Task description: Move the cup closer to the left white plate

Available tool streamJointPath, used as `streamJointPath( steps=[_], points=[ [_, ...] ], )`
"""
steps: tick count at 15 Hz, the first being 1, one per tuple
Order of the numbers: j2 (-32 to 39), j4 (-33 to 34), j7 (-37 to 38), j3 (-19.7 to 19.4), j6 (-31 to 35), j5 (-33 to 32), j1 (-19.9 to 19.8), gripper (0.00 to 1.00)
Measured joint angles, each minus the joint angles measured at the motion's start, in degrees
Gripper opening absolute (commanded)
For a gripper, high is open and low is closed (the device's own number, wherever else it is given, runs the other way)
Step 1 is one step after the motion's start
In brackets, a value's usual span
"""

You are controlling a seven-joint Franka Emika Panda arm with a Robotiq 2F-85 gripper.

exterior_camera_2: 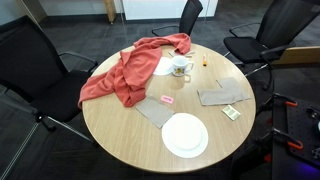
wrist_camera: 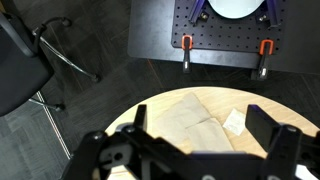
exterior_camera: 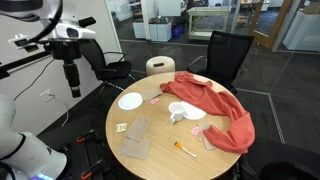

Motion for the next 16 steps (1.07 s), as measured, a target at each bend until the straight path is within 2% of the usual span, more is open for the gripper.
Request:
streamJointPath(
  steps=[9, 13, 16],
  points=[
    [0.4, 0.1, 0.0, -0.5, 1.1, 0.0, 0.2, 1.00],
    [3.2, 0.9, 0.0, -2.6, 7.3, -0.5, 0.2, 1.00],
    [7.9, 2.3, -0.1, -5.2, 13.9, -1.0, 0.0, 1.00]
  ],
)
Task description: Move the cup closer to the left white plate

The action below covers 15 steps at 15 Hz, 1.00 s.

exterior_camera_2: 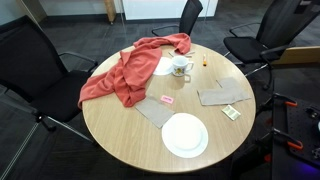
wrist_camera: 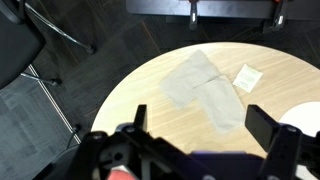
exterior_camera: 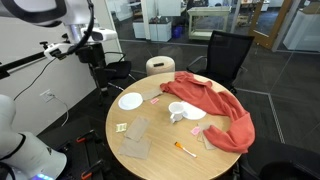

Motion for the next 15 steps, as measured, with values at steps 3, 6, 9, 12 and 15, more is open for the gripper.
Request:
streamJointPath(
  steps=[3, 6, 9, 12, 15],
  points=[
    [5.7, 1.9, -0.2, -2.1, 6.3, 0.0, -0.2, 1.00],
    [11.2, 3.9, -1.0, -3.0, 12.0, 0.0, -0.7, 1.00],
    [15.2, 5.2, -1.3, -3.0, 14.8, 0.0, -1.0, 1.00],
    [15.3, 5.2, -1.3, -2.9, 14.8, 0.0, -1.0, 1.00],
    [15.2, 5.2, -1.3, -2.9, 14.8, 0.0, -1.0, 1.00]
  ],
)
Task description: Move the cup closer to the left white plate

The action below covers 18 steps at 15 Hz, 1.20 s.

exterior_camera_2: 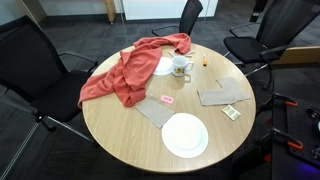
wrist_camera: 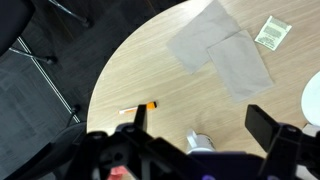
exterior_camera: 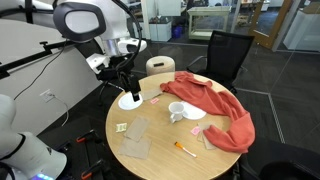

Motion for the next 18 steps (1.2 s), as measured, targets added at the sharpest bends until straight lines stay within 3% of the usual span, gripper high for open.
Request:
streamJointPath(
  steps=[4, 9, 13, 18],
  points=[
    [0.5, 0.0, 0.0, 0.3, 0.5, 0.0, 0.0, 1.00],
    [6.0, 0.0, -1.0, 1.4, 8.9, 1.9, 0.9, 1.00],
    [13.5, 1.2, -7.1, 1.5, 16.9, 7.6, 1.2, 1.00],
    [23.2, 6.3, -16.2, 2.3, 21.7, 11.2, 1.1, 1.00]
  ],
)
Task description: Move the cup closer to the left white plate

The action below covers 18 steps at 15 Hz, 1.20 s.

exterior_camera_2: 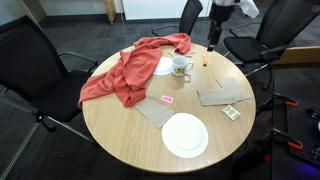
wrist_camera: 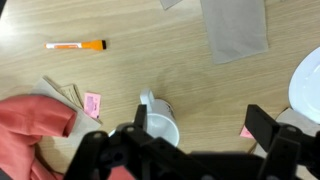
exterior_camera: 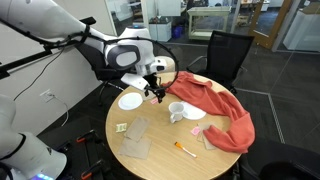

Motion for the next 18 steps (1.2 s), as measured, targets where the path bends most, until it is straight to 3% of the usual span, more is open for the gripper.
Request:
streamJointPath(
  steps=[8, 18],
  points=[
    [12.0, 9.3, -6.5, 3.0, 2.2, 0.0, -1.9, 1.00],
    [18.4, 13.9, -8.5, 4.6, 2.3, 0.0, -4.5, 1.00]
  ],
)
